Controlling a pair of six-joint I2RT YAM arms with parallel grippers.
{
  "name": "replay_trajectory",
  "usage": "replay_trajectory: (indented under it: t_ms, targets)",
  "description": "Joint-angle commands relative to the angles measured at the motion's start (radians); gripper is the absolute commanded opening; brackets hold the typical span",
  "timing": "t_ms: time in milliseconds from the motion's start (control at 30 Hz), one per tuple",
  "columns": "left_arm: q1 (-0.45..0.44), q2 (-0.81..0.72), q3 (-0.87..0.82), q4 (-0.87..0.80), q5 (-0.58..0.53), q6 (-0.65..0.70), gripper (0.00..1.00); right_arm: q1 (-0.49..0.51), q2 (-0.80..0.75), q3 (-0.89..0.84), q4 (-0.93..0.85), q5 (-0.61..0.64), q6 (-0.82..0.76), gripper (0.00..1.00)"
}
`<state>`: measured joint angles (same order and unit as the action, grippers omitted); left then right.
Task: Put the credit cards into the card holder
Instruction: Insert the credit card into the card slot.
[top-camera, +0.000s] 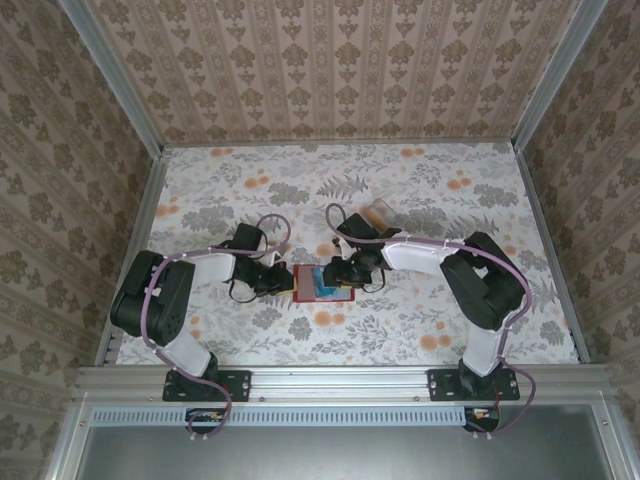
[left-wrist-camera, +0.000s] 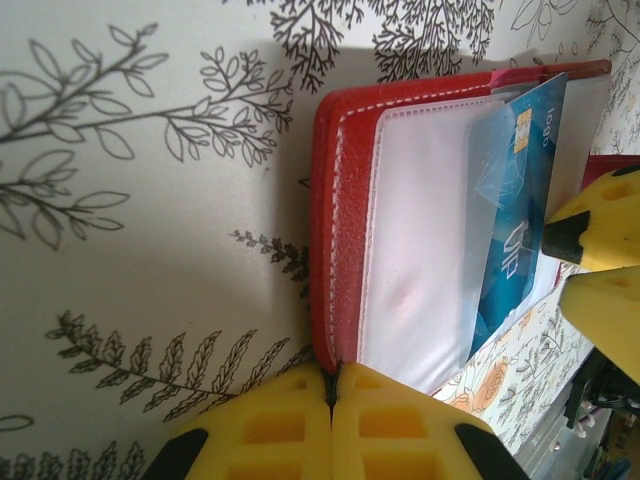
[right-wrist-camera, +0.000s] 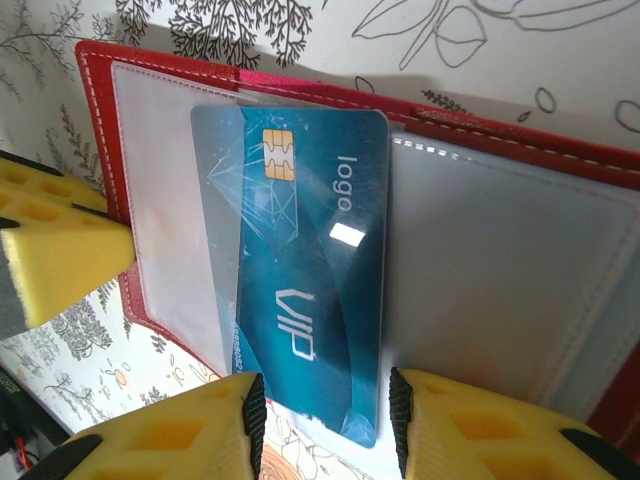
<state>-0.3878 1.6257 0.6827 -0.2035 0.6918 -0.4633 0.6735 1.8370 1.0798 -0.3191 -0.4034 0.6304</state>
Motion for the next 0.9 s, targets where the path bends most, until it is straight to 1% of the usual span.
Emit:
replay_trajectory:
  t_ms: [0, 133, 233, 333, 400, 567, 767, 867]
  targets:
    - [-0.011, -0.007, -0.012, 0.004, 0.015, -0.016, 0.06, 0.02, 0.034, 0.038, -0.031, 0.015, -0.011, 0.39]
    - [-0.014, -0.009, -0.012, 0.01, 0.021, -0.022, 0.06, 0.032, 0.041, 0.052, -0.027, 0.008, -0.007, 0.33]
    - [-0.014, -0.008, -0.014, 0.011, 0.023, -0.023, 0.06, 0.038, 0.041, 0.062, -0.033, 0.009, -0.009, 0.32]
    - [-0.015, -0.012, -0.017, 0.014, 0.025, -0.026, 0.08, 0.04, 0.04, 0.068, -0.038, 0.014, -0.009, 0.25]
    - [-0.016, -0.011, -0.021, 0.018, 0.028, -0.028, 0.08, 0.044, 0.041, 0.068, -0.039, 0.015, -0.007, 0.24]
    - [-0.017, -0.01, -0.019, 0.026, 0.027, -0.032, 0.09, 0.068, 0.061, 0.095, -0.035, 0.003, 0.009, 0.24]
    - [-0.017, -0.01, -0.014, 0.025, 0.029, -0.031, 0.09, 0.083, 0.072, 0.125, -0.075, 0.02, 0.001, 0.29]
    - [-0.017, -0.008, -0.012, 0.019, 0.026, -0.026, 0.09, 0.082, 0.055, 0.129, -0.129, 0.064, -0.029, 0.34]
